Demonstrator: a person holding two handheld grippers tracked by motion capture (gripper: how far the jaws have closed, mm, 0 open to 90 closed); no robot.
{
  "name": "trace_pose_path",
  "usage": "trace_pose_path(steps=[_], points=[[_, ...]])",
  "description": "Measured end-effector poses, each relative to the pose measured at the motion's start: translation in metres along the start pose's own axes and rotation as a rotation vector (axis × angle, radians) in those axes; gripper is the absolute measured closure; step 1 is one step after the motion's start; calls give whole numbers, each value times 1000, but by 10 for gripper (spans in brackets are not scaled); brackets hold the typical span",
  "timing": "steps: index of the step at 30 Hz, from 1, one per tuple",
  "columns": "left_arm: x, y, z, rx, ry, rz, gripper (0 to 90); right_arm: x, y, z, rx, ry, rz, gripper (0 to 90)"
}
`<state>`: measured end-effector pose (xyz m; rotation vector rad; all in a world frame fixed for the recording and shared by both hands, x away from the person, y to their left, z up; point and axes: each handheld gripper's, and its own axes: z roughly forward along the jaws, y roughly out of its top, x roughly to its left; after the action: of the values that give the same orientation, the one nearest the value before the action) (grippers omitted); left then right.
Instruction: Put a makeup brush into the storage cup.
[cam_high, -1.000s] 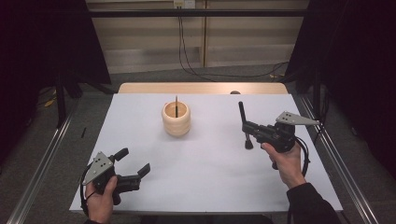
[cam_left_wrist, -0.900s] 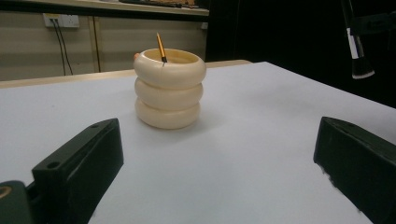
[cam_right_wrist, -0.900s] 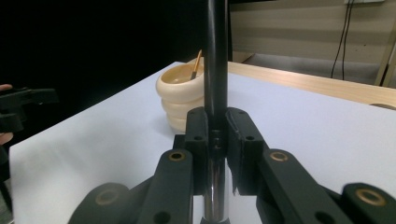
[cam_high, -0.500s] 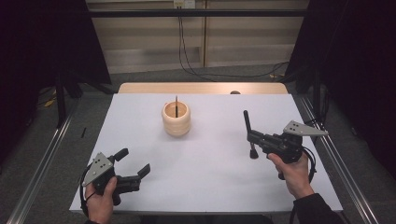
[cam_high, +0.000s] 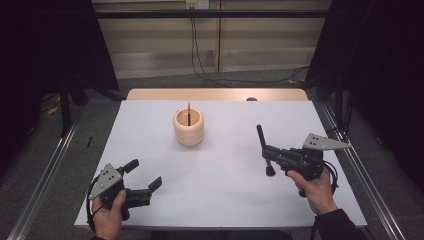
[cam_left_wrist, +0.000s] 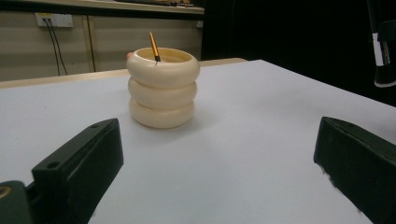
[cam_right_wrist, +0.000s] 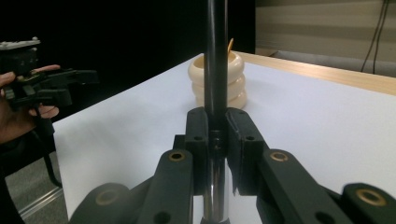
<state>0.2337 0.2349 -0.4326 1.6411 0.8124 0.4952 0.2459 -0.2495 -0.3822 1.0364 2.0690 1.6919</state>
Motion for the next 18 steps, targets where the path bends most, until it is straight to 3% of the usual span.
trace_pose_path(steps=[11, 18], points=[[2, 0, 0, -3, 1, -12, 13, 9, 3, 11, 68, 109, -45, 799], [2, 0, 1, 8, -5, -4, 13, 11, 6, 17, 124, 114, -53, 799]])
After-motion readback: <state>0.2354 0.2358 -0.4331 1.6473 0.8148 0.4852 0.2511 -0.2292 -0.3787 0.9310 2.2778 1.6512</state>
